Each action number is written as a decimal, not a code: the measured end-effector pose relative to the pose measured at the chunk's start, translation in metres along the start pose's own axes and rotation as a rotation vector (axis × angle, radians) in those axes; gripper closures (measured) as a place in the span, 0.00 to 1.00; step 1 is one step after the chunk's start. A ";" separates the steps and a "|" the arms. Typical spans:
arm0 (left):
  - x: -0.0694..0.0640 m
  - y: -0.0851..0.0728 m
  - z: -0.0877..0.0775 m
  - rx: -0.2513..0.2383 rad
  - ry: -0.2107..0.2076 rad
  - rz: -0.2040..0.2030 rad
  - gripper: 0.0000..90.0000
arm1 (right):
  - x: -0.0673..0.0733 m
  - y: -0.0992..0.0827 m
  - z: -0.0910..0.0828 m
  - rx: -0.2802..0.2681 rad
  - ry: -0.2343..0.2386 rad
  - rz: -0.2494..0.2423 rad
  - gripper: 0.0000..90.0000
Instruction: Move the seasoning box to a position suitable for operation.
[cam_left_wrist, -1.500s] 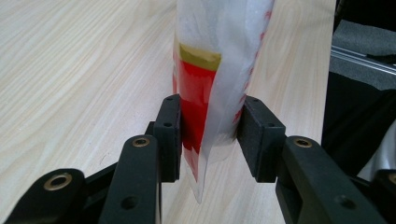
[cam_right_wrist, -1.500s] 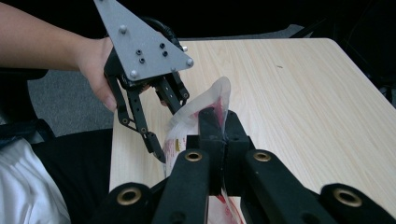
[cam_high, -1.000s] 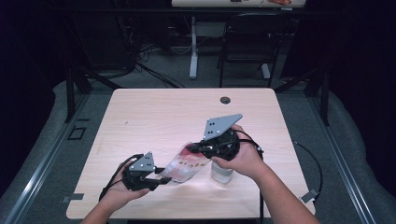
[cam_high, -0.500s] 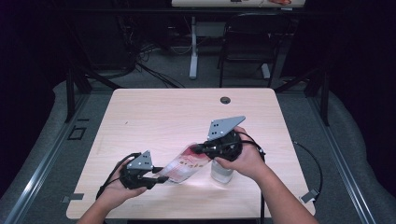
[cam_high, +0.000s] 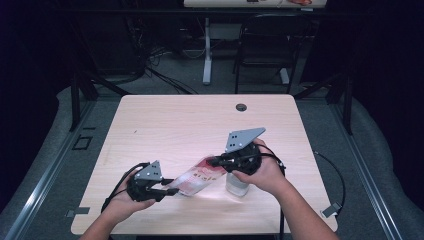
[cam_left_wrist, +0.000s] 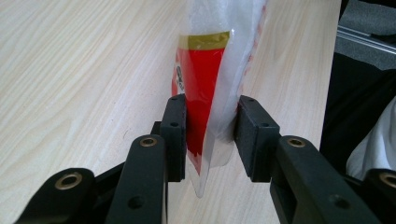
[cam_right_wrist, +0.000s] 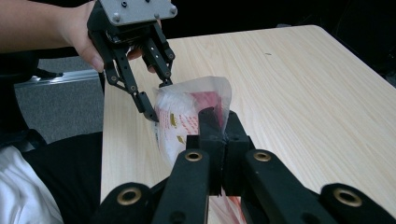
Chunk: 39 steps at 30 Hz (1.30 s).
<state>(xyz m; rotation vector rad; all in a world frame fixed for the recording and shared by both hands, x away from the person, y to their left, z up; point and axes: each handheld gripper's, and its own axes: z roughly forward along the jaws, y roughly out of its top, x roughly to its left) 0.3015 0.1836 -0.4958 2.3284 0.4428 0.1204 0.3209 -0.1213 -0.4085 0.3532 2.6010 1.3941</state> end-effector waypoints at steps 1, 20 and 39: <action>0.000 0.001 -0.001 0.002 0.003 0.001 0.74 | 0.000 0.000 -0.001 0.000 -0.001 -0.001 1.00; 0.001 0.025 -0.018 0.115 0.020 0.039 0.75 | 0.000 -0.010 -0.009 -0.037 -0.026 0.002 1.00; 0.001 0.051 -0.032 0.174 0.033 0.079 0.76 | -0.002 -0.025 -0.020 -0.113 -0.041 0.039 1.00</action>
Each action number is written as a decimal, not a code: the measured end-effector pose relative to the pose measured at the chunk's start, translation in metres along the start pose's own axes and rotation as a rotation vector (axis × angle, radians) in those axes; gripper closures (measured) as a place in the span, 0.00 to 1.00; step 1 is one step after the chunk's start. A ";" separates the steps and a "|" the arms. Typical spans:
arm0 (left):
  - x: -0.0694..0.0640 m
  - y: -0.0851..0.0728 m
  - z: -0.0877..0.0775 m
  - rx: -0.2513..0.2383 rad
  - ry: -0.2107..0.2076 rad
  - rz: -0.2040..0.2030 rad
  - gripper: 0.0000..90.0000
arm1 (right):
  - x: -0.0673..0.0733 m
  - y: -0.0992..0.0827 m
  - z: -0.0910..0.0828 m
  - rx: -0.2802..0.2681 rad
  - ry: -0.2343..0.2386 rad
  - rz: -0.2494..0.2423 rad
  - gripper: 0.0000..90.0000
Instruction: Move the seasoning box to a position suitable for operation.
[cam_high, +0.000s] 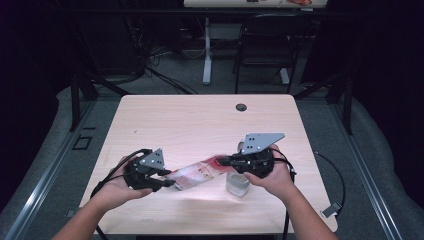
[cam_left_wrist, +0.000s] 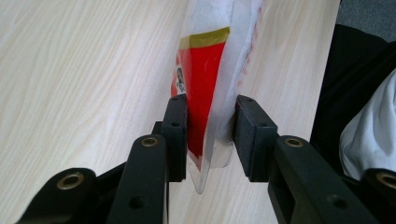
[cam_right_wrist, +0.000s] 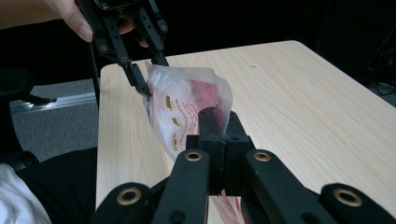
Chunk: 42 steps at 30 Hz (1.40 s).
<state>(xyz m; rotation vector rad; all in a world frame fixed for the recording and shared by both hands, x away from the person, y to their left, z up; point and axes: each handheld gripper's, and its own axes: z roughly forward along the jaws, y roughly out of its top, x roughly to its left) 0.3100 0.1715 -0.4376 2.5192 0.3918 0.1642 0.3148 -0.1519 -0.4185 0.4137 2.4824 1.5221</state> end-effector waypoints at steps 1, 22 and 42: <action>0.000 0.001 -0.001 0.001 0.002 0.004 0.76 | 0.000 -0.001 -0.001 -0.007 -0.002 0.004 1.00; 0.008 0.021 -0.017 -0.006 0.000 0.026 0.77 | -0.005 -0.018 -0.012 -0.100 -0.023 0.070 1.00; 0.013 0.036 -0.024 0.008 -0.005 0.045 0.78 | -0.009 -0.025 -0.019 -0.130 -0.037 0.096 1.00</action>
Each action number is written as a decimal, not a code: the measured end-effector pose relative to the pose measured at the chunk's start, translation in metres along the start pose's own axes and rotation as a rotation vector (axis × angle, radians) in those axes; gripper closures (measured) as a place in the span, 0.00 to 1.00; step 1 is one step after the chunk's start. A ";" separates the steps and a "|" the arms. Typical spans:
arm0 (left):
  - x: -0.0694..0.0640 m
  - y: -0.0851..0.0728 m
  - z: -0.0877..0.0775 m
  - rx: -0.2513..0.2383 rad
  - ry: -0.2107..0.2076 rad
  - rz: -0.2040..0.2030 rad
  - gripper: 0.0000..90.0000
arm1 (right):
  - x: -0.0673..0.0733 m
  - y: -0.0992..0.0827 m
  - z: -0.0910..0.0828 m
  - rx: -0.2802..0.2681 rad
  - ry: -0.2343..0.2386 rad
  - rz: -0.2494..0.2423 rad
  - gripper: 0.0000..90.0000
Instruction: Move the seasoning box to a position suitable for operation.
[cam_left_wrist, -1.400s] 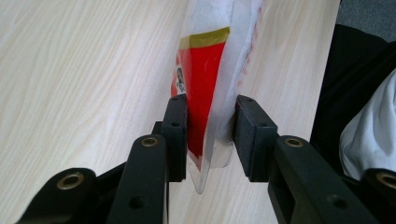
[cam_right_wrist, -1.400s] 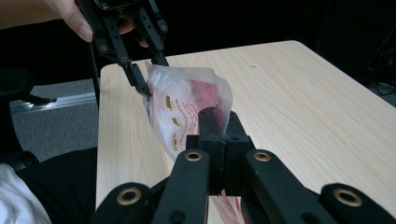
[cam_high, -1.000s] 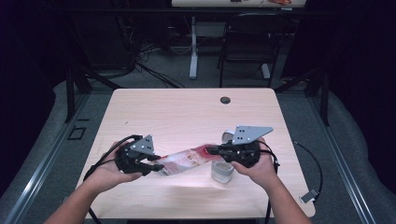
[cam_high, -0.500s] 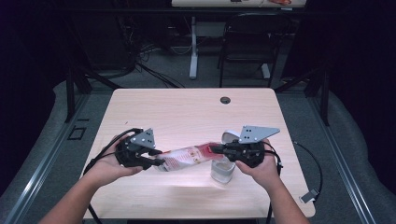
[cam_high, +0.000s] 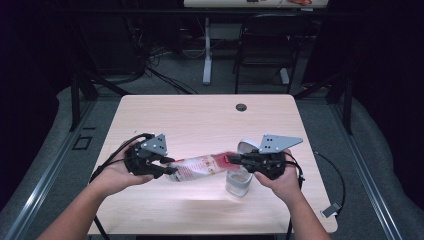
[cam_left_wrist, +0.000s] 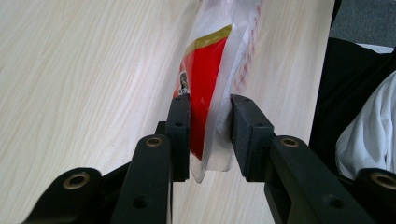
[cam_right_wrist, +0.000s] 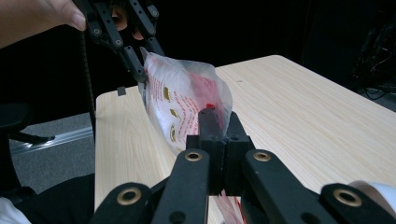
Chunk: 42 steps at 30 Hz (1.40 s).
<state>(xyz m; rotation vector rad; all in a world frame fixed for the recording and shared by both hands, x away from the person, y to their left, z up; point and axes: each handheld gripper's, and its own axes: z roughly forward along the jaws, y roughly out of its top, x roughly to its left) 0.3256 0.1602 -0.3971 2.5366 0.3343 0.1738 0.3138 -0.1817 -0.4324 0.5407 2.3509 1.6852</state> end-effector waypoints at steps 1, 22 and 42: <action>0.000 0.001 0.000 0.001 0.001 0.002 0.78 | 0.000 -0.001 -0.001 -0.002 -0.002 0.001 1.00; 0.002 0.023 -0.008 0.040 0.012 0.034 0.79 | -0.003 -0.012 -0.010 -0.047 -0.023 0.014 1.00; 0.004 0.038 -0.009 0.061 0.012 0.050 0.81 | -0.008 -0.021 -0.017 -0.064 -0.019 0.051 1.00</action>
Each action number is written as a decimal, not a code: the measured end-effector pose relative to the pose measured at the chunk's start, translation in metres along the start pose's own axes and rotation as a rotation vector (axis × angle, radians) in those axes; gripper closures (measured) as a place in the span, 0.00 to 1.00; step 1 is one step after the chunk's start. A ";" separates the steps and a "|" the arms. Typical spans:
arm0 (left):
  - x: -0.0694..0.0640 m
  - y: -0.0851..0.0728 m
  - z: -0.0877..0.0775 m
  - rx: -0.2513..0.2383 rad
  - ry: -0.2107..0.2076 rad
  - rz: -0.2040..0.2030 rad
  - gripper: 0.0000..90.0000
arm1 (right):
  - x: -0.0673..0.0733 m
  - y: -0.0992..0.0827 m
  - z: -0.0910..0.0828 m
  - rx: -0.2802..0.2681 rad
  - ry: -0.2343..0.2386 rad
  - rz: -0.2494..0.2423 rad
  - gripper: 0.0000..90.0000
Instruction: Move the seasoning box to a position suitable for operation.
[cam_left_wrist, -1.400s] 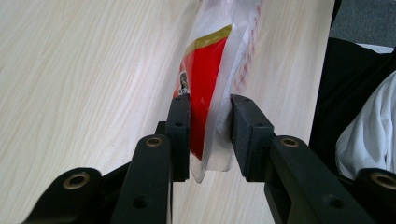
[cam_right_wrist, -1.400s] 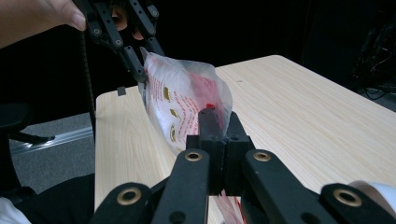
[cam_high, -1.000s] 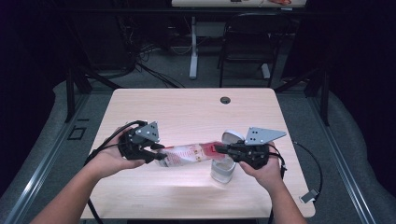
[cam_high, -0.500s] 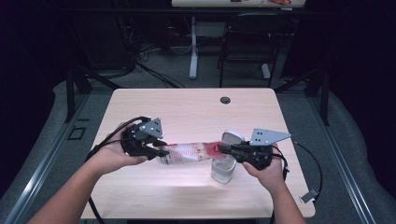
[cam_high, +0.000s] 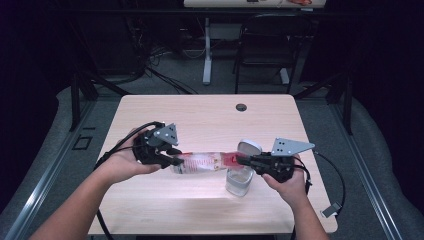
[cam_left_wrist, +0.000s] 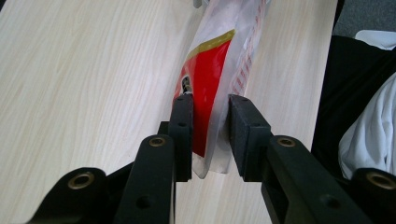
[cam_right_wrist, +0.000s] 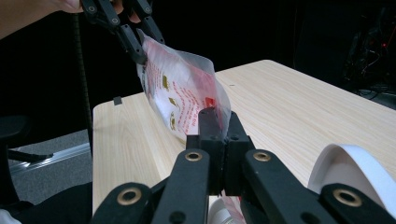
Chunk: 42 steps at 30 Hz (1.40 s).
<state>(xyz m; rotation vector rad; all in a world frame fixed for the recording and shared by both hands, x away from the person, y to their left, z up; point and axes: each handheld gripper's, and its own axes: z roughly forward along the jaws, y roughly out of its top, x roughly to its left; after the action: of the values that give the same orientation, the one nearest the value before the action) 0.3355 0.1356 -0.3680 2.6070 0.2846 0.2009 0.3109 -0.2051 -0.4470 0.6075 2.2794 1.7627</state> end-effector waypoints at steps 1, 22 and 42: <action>0.000 0.000 0.000 0.000 0.000 0.001 0.81 | 0.000 0.000 0.000 0.000 0.001 0.000 1.00; 0.002 0.017 -0.011 -0.003 0.017 0.030 0.87 | -0.003 -0.003 -0.007 0.000 0.001 0.019 1.00; 0.002 0.030 -0.016 -0.011 0.022 0.051 0.88 | -0.004 -0.008 -0.012 0.016 0.005 0.024 1.00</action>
<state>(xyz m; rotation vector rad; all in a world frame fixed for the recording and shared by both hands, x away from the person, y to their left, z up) 0.3390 0.1183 -0.3393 2.6042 0.2246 0.2480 0.3083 -0.2192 -0.4513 0.6366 2.3007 1.7608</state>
